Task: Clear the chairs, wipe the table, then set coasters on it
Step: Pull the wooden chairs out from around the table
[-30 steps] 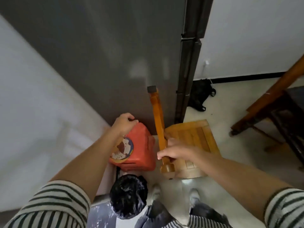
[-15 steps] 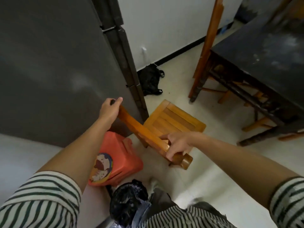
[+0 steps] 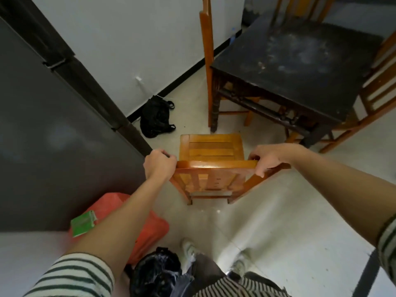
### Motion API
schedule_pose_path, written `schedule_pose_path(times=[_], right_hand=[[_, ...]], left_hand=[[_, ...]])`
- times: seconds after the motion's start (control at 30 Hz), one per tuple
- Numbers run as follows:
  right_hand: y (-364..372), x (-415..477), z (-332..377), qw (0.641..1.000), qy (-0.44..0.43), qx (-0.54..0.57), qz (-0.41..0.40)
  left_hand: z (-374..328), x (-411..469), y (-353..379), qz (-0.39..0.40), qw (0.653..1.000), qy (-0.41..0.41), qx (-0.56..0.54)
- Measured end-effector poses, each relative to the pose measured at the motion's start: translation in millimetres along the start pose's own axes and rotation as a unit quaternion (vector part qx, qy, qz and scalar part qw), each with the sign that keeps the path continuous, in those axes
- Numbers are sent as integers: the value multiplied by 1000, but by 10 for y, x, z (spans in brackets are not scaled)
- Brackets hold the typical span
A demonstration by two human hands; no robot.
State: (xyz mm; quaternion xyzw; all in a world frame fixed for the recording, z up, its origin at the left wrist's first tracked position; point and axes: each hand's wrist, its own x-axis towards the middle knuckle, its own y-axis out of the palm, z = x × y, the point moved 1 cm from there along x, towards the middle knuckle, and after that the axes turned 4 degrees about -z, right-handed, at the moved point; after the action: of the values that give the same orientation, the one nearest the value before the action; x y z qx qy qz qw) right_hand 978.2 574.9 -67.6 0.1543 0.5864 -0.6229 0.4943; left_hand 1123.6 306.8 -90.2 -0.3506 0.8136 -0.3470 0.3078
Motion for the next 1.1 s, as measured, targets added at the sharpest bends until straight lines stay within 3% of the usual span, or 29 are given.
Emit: schedule_pose_path(times=[0.17,0.37,0.53,0.67,0.9,1.1], right_hand=[[115,-71,-459,998,36,34,-48],[310,-64,-874,979,45,-54,-193],[158,42,-946,964,31,-84,-249],[-177,235,-1001,964,41,-83,-250],[-755,545,-1141,961,101,-77,-244],[-1035,799,-1071,934,179,-58,-305]], left_hand=[[-627,-92,251,3,996,77,45],[-1134,-107,491,13,982,167,86],[-1436,189,588,30,982,168,86],[-1642,491,675,46,986,148,62],[-2098,1038,993,70,984,158,48],[-2439,1635,1160,103,976,188,44]])
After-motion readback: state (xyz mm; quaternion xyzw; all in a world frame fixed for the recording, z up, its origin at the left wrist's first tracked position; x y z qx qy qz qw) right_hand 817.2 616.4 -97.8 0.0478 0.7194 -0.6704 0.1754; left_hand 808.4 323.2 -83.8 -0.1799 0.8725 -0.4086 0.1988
